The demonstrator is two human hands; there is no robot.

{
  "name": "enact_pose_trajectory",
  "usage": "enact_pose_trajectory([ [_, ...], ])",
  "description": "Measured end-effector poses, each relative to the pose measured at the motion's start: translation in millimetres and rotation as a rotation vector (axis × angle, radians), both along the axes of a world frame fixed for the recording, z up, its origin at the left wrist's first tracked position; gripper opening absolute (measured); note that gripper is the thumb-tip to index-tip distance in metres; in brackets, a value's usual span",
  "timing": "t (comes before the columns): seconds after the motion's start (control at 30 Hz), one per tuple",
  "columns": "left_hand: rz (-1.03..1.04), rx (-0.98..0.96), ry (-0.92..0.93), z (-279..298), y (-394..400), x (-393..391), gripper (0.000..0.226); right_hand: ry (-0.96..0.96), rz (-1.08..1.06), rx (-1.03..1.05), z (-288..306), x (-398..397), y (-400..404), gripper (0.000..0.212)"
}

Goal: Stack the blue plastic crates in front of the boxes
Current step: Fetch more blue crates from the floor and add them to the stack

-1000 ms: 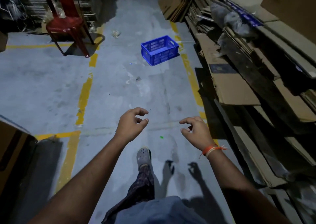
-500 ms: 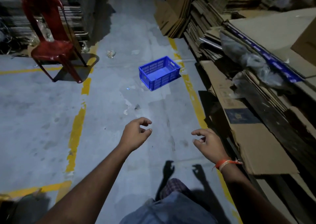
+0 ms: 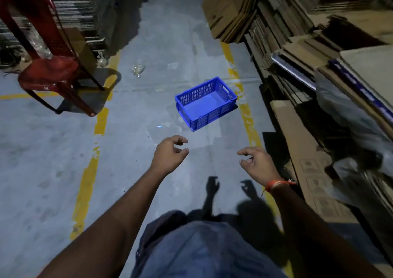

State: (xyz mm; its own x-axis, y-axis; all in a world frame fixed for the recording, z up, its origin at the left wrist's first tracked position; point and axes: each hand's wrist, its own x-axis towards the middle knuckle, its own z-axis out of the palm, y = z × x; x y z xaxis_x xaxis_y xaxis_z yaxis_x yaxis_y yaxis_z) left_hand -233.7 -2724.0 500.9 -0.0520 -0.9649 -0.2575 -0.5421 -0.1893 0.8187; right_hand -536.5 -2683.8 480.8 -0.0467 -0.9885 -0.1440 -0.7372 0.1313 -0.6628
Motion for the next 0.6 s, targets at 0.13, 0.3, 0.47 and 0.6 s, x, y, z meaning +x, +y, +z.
enact_pose_trajectory([
  [0.13,0.034,0.004,0.003,-9.5,-92.3,-14.9,0.024,0.028,0.034,-0.009,3.1,-14.6,-110.4,0.030],
  [0.3,0.055,0.025,0.014,-51.8,-227.9,-25.7,0.023,0.101,0.069,0.016,-20.7,-30.2,-259.0,0.029],
  [0.47,0.094,0.064,0.039,-97.4,-369.6,-29.8,0.021,0.159,0.148,0.035,-59.1,-40.7,-390.4,0.032],
  [0.6,0.113,0.109,-0.012,-111.8,-455.9,-29.1,0.025,0.212,0.155,0.109,-62.0,-53.0,-485.7,0.032],
])
